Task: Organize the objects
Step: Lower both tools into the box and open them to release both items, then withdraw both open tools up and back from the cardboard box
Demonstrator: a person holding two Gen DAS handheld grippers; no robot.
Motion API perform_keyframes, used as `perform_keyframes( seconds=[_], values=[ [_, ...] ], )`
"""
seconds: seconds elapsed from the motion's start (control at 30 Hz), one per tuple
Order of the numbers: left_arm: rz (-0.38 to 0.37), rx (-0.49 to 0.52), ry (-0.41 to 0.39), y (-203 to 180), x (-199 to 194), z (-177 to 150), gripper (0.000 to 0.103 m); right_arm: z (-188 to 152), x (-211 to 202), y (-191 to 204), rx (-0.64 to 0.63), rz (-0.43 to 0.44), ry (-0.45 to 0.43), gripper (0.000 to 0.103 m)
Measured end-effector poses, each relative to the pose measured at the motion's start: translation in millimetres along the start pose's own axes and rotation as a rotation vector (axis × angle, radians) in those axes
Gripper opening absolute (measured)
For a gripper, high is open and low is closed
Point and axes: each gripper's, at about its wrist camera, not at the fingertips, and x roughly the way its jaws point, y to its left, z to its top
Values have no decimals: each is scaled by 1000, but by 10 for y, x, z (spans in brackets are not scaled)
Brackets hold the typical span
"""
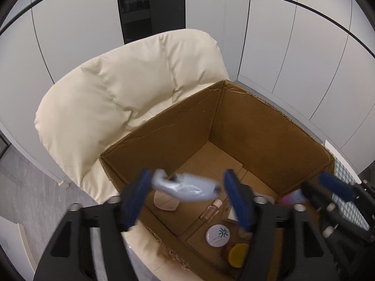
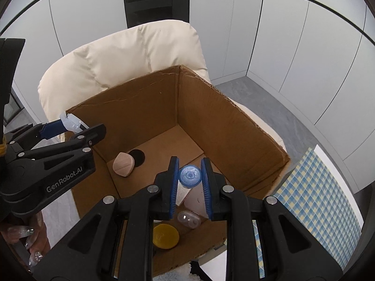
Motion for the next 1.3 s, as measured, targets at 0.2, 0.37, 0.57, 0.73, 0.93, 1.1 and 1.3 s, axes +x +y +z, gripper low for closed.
perform_keyframes(
  seconds=[0.2,0.37,0.57,0.73,0.93,1.1,1.3],
  values=[
    [36,-2,-44,40,-80,28,96,-11,14,-136,61,-61,-40,95],
    [26,-3,-39,44,-113,24,96,-1,19,-212,113,-43,-28,95],
    [20,19,-37,-12,-192,13,96,-36,-53,-229,125,-95,-18,95],
    [5,44,-40,-99,-349,24,96,-80,-221,-317,164,-137,-12,96],
    [-34,89,-58,-221,-672,29,96,-189,-540,-505,271,-120,1,96],
    [-64,134,-68,-328,-991,17,96,-288,-931,-571,317,-199,-28,97],
    [-117,192,-63,-500,-1417,-33,97,-451,-1510,-582,357,-281,-85,102]
  ],
)
